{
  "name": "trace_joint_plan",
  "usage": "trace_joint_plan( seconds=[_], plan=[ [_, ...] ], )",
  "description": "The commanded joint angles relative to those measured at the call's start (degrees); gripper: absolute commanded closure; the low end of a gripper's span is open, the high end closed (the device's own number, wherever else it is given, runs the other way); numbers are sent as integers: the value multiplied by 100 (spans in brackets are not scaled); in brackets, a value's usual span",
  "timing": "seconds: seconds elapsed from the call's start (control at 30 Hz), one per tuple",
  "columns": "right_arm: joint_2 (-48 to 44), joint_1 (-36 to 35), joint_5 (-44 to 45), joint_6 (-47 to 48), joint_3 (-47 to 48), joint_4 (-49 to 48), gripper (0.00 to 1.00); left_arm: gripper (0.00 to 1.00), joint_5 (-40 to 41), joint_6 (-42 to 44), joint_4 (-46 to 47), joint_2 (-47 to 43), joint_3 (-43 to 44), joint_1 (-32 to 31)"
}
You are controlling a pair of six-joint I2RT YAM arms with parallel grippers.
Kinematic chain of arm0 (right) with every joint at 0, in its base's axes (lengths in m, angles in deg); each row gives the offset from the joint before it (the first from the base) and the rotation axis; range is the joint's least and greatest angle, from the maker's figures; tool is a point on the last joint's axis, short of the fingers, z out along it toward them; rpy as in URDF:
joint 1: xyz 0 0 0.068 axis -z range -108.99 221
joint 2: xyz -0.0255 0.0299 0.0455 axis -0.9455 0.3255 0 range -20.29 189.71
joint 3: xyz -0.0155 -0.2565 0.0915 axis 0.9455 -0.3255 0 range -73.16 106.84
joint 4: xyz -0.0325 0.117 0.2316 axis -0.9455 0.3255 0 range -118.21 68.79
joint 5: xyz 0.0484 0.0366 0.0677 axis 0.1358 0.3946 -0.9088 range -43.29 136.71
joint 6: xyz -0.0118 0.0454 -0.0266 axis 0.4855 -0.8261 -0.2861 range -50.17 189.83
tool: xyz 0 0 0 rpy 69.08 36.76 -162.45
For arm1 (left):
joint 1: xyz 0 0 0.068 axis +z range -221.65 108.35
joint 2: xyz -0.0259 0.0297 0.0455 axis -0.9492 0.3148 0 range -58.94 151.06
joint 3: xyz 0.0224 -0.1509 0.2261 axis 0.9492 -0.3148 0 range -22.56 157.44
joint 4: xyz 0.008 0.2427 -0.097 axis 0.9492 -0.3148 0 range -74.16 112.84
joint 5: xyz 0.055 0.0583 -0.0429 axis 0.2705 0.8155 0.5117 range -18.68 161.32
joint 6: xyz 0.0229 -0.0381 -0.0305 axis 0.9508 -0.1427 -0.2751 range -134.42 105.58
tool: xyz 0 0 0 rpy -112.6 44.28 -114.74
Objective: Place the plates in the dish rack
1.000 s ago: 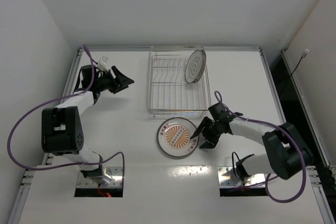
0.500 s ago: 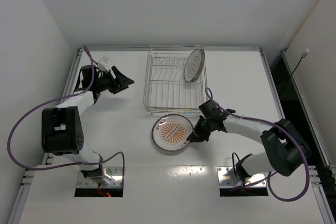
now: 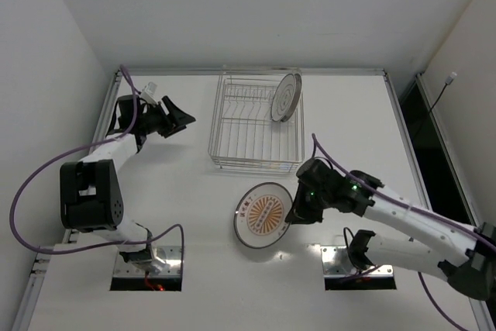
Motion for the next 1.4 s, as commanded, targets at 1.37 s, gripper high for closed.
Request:
trace_joint_plan(
  seconds=[1.37],
  plan=[
    [6866, 2018, 5819, 4907, 9057, -608, 100, 44, 6064, -954, -4923, -1842, 1679, -3362]
  ],
)
